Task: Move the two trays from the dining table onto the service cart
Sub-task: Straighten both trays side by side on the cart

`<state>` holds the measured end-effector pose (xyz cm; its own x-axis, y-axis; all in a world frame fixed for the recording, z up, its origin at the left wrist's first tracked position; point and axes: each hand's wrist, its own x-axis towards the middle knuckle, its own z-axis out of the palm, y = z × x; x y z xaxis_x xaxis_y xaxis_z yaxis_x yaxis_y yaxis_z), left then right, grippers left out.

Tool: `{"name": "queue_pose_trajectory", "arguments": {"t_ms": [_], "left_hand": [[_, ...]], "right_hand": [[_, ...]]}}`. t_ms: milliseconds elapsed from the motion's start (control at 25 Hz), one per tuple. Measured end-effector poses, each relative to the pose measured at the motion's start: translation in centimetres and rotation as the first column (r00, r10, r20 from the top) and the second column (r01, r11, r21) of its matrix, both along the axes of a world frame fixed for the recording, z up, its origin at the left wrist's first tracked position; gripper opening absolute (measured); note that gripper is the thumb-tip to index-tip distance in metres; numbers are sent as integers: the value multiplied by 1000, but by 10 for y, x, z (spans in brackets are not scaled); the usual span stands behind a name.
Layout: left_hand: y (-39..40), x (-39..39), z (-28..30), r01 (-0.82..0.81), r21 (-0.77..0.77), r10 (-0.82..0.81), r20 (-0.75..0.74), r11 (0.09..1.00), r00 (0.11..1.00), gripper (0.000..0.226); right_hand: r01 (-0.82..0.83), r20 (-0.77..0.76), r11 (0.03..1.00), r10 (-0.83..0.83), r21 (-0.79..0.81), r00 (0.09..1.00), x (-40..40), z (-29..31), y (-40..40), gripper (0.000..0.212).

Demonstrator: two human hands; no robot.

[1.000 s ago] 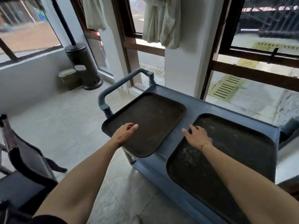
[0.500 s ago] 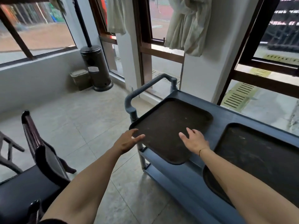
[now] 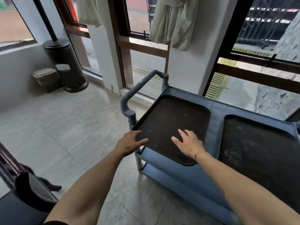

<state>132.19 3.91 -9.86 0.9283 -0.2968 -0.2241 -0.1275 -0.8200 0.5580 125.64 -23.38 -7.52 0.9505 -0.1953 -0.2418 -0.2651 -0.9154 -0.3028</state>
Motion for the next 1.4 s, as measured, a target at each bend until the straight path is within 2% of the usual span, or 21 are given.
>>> {"name": "queue_pose_trajectory", "arguments": {"t_ms": [200, 560, 880, 1120, 1240, 1400], "left_hand": [[-22, 23, -7, 186, 203, -201, 53, 961, 978, 85], [-58, 48, -26, 411, 423, -435, -42, 808, 899, 97], [-50, 62, -45, 536, 457, -539, -139, 709, 831, 97], [-36, 77, -54, 614, 443, -640, -112, 653, 761, 99], [-27, 86, -59, 663, 437, -706, -83, 608, 703, 98], [-19, 95, -60, 695, 458, -770, -36, 554, 637, 94]], "right_hand": [[-35, -43, 999, 37, 37, 998, 7, -16, -9, 77], [-149, -160, 987, 158, 67, 974, 9, -49, -24, 94], [-115, -194, 991, 125, 65, 973, 0, -73, -15, 109], [-45, -193, 998, 52, 40, 980, 2, -80, 7, 112], [-55, -213, 998, 50, -20, 976, 1, -83, 21, 116], [14, -217, 995, -36, -100, 976, 2, -86, 39, 110]]}}
